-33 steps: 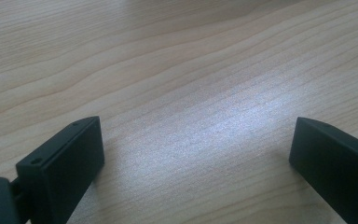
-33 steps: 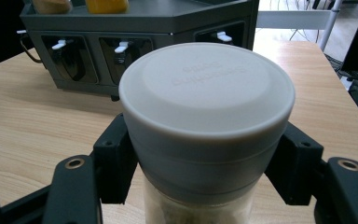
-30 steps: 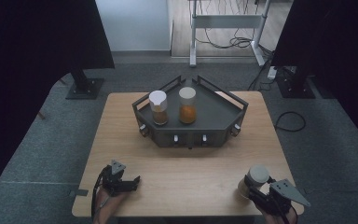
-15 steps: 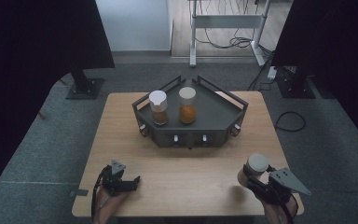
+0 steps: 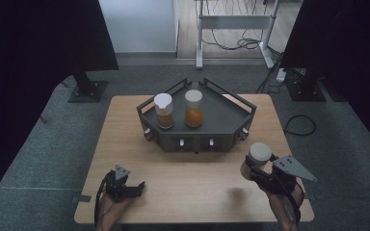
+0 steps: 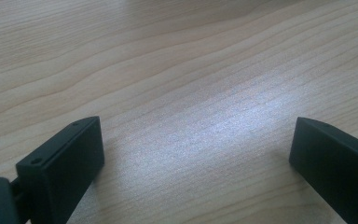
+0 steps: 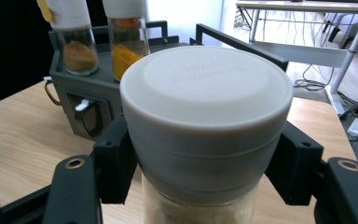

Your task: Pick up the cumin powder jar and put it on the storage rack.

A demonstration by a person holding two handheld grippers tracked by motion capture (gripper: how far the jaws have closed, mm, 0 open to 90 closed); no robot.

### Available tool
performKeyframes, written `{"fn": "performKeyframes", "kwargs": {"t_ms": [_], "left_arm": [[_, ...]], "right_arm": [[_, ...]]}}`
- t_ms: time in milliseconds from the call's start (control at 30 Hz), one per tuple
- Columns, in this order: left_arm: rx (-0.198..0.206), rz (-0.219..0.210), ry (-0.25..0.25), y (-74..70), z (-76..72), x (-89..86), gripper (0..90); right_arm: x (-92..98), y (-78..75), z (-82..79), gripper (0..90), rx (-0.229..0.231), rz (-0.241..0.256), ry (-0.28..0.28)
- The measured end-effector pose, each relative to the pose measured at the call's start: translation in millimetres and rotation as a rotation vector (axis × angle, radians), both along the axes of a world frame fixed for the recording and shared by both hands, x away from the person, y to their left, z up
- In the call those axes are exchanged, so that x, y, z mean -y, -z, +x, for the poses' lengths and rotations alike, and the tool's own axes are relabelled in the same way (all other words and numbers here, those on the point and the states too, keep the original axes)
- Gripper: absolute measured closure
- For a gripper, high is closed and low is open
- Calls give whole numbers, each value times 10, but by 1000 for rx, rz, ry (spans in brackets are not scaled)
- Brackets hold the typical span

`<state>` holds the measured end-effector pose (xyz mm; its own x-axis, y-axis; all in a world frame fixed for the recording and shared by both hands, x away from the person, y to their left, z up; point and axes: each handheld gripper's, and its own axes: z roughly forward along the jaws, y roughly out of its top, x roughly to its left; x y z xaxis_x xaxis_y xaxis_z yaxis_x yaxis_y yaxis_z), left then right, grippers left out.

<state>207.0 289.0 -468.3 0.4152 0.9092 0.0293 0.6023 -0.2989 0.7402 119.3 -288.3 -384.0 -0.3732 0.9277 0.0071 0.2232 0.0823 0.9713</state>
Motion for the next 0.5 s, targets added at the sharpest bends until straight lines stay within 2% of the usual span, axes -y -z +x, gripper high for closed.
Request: {"fn": "performKeyframes", "kwargs": {"t_ms": [500], "left_arm": [[1, 0, 0, 1, -1, 0, 27]], "right_arm": [[-109, -333, 375, 342, 5, -4, -37]]}}
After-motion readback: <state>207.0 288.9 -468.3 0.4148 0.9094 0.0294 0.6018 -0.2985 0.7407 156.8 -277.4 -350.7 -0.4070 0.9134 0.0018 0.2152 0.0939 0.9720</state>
